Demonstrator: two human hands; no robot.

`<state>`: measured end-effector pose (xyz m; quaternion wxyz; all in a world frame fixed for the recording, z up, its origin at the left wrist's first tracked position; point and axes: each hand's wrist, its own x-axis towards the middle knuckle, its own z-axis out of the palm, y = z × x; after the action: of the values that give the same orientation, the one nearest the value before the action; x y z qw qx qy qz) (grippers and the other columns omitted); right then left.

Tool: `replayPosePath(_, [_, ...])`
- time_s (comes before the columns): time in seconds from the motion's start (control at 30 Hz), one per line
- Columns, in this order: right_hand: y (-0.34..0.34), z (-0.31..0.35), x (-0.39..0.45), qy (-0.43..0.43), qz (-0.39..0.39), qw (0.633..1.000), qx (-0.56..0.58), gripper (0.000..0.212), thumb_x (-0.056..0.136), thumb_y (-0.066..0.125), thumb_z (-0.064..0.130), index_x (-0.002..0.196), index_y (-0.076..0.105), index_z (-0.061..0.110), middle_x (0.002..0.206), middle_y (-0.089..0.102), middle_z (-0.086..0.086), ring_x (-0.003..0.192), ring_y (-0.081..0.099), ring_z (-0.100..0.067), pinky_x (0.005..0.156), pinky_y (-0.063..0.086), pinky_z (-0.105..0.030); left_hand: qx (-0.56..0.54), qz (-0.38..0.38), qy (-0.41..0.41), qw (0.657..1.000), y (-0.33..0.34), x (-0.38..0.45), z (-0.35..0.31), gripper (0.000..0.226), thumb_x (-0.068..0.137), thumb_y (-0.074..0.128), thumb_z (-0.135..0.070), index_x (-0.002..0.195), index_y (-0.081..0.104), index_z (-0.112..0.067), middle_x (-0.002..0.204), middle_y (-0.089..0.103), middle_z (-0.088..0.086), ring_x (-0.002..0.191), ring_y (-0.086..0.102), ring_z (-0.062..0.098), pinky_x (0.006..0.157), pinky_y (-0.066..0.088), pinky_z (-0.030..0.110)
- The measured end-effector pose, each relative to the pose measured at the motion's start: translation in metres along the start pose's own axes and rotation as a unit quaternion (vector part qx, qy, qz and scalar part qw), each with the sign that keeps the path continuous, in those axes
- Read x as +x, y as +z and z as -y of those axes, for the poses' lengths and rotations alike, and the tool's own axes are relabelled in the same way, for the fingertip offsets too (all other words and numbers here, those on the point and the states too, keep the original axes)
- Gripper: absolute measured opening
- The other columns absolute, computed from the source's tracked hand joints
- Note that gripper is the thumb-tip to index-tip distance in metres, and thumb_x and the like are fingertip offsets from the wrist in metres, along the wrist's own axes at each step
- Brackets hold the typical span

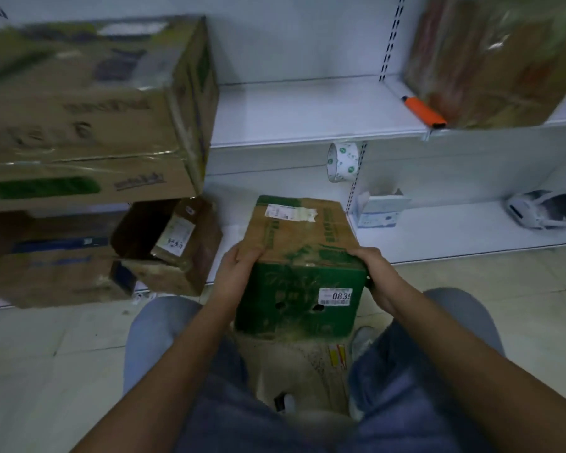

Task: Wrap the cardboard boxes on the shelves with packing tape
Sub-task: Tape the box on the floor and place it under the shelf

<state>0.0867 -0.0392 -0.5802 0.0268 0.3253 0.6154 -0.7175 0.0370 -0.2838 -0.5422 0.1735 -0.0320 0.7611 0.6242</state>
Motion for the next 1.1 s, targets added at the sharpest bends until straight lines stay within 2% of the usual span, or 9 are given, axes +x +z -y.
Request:
replayPosePath(0.13, [0.005,0.025,-0.066,-0.032,0.038,0.999,0.018,0.030,0.096,0.056,0.029,0.114,0.061,0.006,0.103,0.070,-0.019,0.095,0.065,-0.031,0.087,0.050,-0.040,-0.031,-0.014,0.032,0.999,-0.028,-0.061,-0.025,0.041,0.083,0.059,-0.062,0.100,0.071,-0.026,0.109,0.069,0.002,0.101,0.067,0.018,0.097,0.051,0.046])
replayPosePath(0.27, [0.009,0.055,-0.126,-0.019,0.083,0.993,0.086,0.021,0.094,0.054,0.023,0.102,0.063,0.005,0.079,0.070,-0.014,0.068,0.067,-0.026,0.066,0.054,-0.032,-0.048,-0.010,0.048,0.998,-0.047,-0.100,-0.053,0.059,0.067,0.058,-0.078,0.104,0.068,-0.034,0.119,0.067,0.005,0.106,0.067,0.023,0.097,0.051,0.052])
replayPosePath(0.4, [0.008,0.098,-0.179,-0.027,0.098,0.989,0.104,0.022,0.089,0.055,0.024,0.104,0.061,0.008,0.072,0.066,-0.012,0.060,0.065,-0.024,0.053,0.053,-0.027,-0.067,0.009,0.074,0.995,-0.059,-0.126,-0.095,0.062,0.076,0.060,-0.070,0.117,0.065,-0.024,0.115,0.071,0.007,0.100,0.071,0.022,0.090,0.056,0.046])
replayPosePath(0.5, [0.004,0.135,-0.219,-0.066,0.110,0.987,0.096,0.018,0.088,0.056,0.022,0.097,0.065,0.009,0.072,0.067,-0.011,0.058,0.065,-0.023,0.055,0.053,-0.027,-0.070,0.045,0.098,0.992,-0.068,-0.145,-0.129,0.039,0.094,0.052,-0.053,0.097,0.072,-0.020,0.093,0.075,0.008,0.084,0.072,0.023,0.080,0.055,0.039])
replayPosePath(0.6, [-0.002,0.173,-0.250,-0.134,0.111,0.981,0.083,0.013,0.088,0.056,0.017,0.081,0.066,0.012,0.067,0.065,-0.009,0.055,0.062,-0.021,0.059,0.050,-0.029,-0.080,0.055,0.145,0.985,-0.071,-0.160,-0.159,0.038,0.097,0.049,-0.047,0.083,0.071,-0.020,0.078,0.072,0.006,0.073,0.068,0.022,0.073,0.052,0.035])
replayPosePath(0.73, [-0.009,0.219,-0.261,-0.215,0.109,0.967,0.086,0.014,0.085,0.057,0.014,0.095,0.064,0.009,0.084,0.068,-0.013,0.064,0.065,-0.023,0.059,0.056,-0.028,-0.096,0.042,0.209,0.972,-0.065,-0.159,-0.197,0.047,0.085,0.052,-0.058,0.107,0.068,-0.020,0.109,0.072,0.006,0.102,0.068,0.024,0.095,0.050,0.045])
replayPosePath(0.93, [-0.011,0.273,-0.209,-0.300,0.152,0.933,0.131,0.051,0.086,0.043,0.003,0.131,0.058,0.020,0.118,0.069,-0.015,0.091,0.066,-0.028,0.082,0.053,-0.038,-0.034,0.024,0.295,0.954,-0.044,-0.126,-0.238,0.027,0.103,0.043,-0.038,0.120,0.064,-0.038,0.105,0.073,-0.018,0.104,0.067,0.003,0.086,0.050,0.028])
replayPosePath(1.03, [-0.010,0.294,-0.163,-0.301,0.150,0.931,0.140,0.052,0.088,0.044,0.004,0.134,0.055,0.024,0.114,0.069,-0.013,0.086,0.067,-0.026,0.078,0.052,-0.038,-0.008,0.012,0.311,0.950,-0.035,-0.096,-0.248,0.041,0.104,0.044,-0.041,0.142,0.033,-0.053,0.108,0.059,-0.033,0.098,0.058,-0.009,0.080,0.049,0.014])
replayPosePath(1.1, [-0.006,0.302,-0.134,-0.293,0.139,0.936,0.140,0.047,0.091,0.042,0.002,0.130,0.057,0.023,0.110,0.069,-0.014,0.082,0.065,-0.025,0.076,0.052,-0.037,0.017,0.005,0.314,0.949,-0.030,-0.068,-0.252,0.050,0.104,0.045,-0.041,0.147,0.023,-0.053,0.127,0.053,-0.029,0.113,0.054,-0.004,0.097,0.049,0.022])
